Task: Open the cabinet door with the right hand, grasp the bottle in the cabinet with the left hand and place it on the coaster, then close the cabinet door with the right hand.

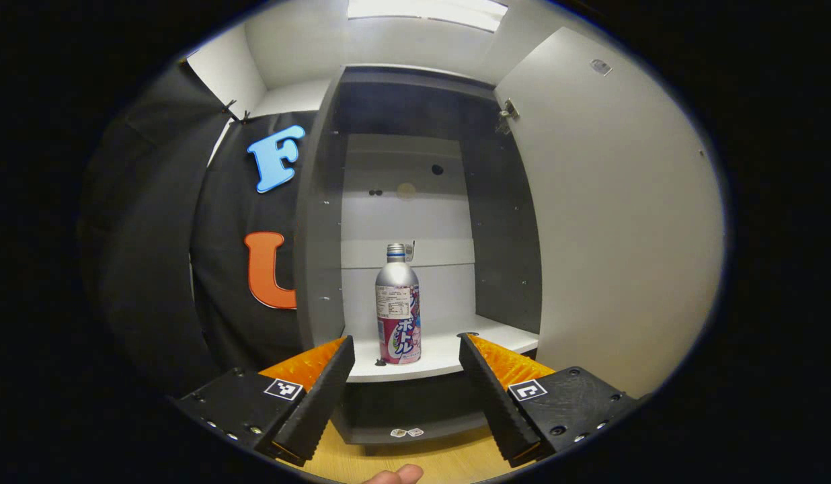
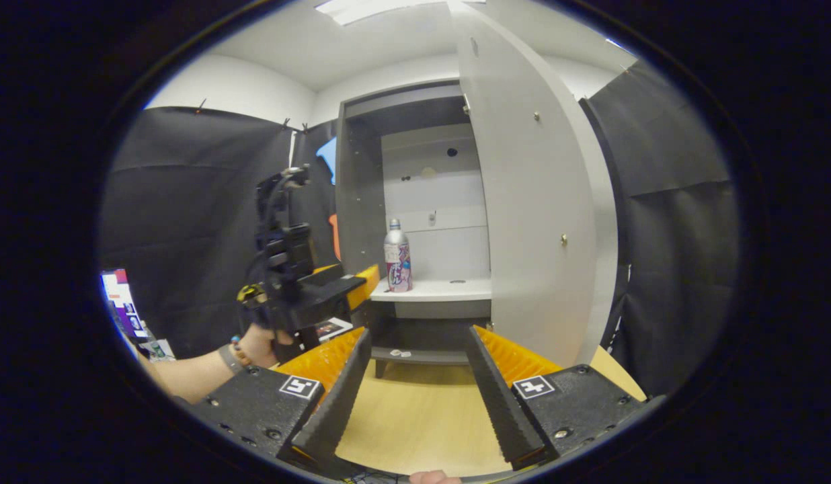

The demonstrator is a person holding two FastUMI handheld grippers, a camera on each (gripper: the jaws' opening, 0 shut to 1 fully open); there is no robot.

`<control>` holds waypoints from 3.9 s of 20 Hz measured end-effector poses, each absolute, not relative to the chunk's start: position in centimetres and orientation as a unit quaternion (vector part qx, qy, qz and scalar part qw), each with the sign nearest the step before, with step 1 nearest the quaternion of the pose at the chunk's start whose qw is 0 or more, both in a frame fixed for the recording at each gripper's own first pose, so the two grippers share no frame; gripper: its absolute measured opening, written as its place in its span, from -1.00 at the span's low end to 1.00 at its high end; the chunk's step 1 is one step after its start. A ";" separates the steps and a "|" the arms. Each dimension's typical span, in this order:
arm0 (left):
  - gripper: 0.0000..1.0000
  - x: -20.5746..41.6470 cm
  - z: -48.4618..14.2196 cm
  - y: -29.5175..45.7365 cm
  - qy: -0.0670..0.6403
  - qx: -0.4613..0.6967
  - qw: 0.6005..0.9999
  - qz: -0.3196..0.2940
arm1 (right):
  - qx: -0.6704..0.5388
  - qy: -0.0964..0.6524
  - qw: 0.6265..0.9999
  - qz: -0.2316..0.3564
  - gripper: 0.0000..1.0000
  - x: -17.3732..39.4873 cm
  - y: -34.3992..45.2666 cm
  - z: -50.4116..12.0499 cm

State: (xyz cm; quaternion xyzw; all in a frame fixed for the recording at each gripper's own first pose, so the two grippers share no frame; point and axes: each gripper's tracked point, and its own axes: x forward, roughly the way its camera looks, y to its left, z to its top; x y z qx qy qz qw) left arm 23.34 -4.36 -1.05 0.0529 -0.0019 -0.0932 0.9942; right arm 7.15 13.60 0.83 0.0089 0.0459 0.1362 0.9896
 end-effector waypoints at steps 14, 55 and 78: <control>0.94 34.5 -5.1 -4.2 0.022 0.038 0.997 -0.065 | 0.023 0.090 0.989 0.119 0.80 10.1 13.7 -1.4; 0.52 8.3 -19.5 7.5 0.088 0.035 0.995 0.044 | 0.042 0.103 0.975 0.193 0.80 8.7 15.2 -2.9; 0.53 5.2 -33.0 15.9 0.161 0.035 0.974 0.152 | 0.019 0.136 0.973 0.187 0.80 9.7 17.2 -4.6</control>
